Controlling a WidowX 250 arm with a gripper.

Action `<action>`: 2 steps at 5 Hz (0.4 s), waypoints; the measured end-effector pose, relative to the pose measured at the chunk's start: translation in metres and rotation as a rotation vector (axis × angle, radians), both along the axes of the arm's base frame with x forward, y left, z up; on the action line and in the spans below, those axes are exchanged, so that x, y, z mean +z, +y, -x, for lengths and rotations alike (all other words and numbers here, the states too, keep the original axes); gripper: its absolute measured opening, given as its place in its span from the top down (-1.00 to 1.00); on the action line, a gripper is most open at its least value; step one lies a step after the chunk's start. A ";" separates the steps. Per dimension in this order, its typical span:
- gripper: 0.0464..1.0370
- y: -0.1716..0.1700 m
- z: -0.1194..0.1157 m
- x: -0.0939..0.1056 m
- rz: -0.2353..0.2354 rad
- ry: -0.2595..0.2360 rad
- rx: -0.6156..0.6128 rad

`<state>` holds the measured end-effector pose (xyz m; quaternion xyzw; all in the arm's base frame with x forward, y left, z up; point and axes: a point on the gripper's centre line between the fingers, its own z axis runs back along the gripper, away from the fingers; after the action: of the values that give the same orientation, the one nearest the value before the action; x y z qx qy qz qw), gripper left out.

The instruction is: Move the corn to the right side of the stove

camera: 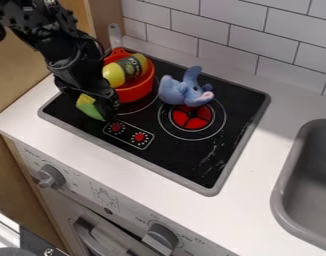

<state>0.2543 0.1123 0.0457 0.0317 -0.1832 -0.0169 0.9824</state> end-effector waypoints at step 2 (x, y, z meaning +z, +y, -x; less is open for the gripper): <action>-0.85 -0.004 -0.001 -0.003 0.013 -0.010 0.021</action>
<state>0.2556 0.1078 0.0429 0.0274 -0.1877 -0.0055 0.9818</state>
